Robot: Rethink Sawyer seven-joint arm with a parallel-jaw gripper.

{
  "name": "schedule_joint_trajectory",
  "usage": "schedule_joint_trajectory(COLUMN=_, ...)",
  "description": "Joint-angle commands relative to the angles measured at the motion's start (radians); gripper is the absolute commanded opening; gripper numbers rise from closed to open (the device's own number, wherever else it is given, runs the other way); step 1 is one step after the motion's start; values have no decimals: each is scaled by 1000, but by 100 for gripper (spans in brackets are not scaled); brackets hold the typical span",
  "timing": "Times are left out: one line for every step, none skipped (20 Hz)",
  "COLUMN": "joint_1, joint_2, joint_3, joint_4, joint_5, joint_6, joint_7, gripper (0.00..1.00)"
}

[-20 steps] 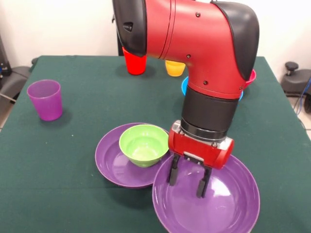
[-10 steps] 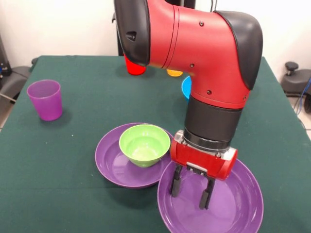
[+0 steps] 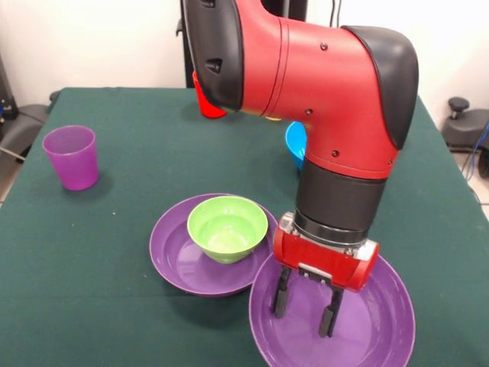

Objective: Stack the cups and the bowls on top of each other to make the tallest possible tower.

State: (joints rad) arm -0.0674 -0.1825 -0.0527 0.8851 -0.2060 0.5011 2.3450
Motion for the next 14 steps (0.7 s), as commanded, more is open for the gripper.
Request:
schedule_joint_trajectory(joint_1=36, joint_2=98, joint_3=66, joint_4=-111, joint_5=-31, joint_6=92, joint_7=-63, gripper=100)
schedule_joint_trajectory(joint_1=32, joint_2=127, joint_3=80, joint_4=-138, joint_5=-27, joint_6=79, joint_7=-66, gripper=100)
schedule_joint_trajectory(joint_1=35, joint_2=158, joint_3=84, joint_4=-173, joint_5=-26, joint_6=63, joint_7=-59, gripper=100)
schedule_joint_trajectory(joint_1=38, joint_2=180, joint_3=84, joint_4=-193, joint_5=-26, joint_6=44, joint_7=-46, gripper=100)
schedule_joint_trajectory(joint_1=42, joint_2=197, joint_3=81, joint_4=-213, joint_5=-24, joint_6=34, joint_7=-36, gripper=100)
schedule_joint_trajectory(joint_1=46, joint_2=204, joint_3=79, joint_4=-222, joint_5=-22, joint_6=31, joint_7=-28, gripper=100)
schedule_joint_trajectory(joint_1=49, joint_2=206, joint_3=75, joint_4=-225, joint_5=-20, joint_6=32, joint_7=-22, gripper=100)
schedule_joint_trajectory(joint_1=53, joint_2=207, joint_3=73, joint_4=-231, joint_5=-17, joint_6=38, joint_7=-20, gripper=100)
schedule_joint_trajectory(joint_1=53, joint_2=206, joint_3=74, joint_4=-228, joint_5=-14, joint_6=41, joint_7=-20, gripper=100)
schedule_joint_trajectory(joint_1=57, joint_2=212, joint_3=72, joint_4=-247, joint_5=-10, joint_6=55, joint_7=-19, gripper=100)
schedule_joint_trajectory(joint_1=60, joint_2=211, joint_3=66, joint_4=-247, joint_5=-9, joint_6=59, joint_7=-12, gripper=100)
schedule_joint_trajectory(joint_1=65, joint_2=219, joint_3=64, joint_4=-271, joint_5=-3, joint_6=82, joint_7=-10, gripper=100)
schedule_joint_trajectory(joint_1=66, joint_2=222, joint_3=62, joint_4=-275, joint_5=-1, joint_6=86, joint_7=-6, gripper=100)
schedule_joint_trajectory(joint_1=68, joint_2=231, joint_3=59, joint_4=-298, joint_5=2, joint_6=100, joint_7=-3, gripper=100)
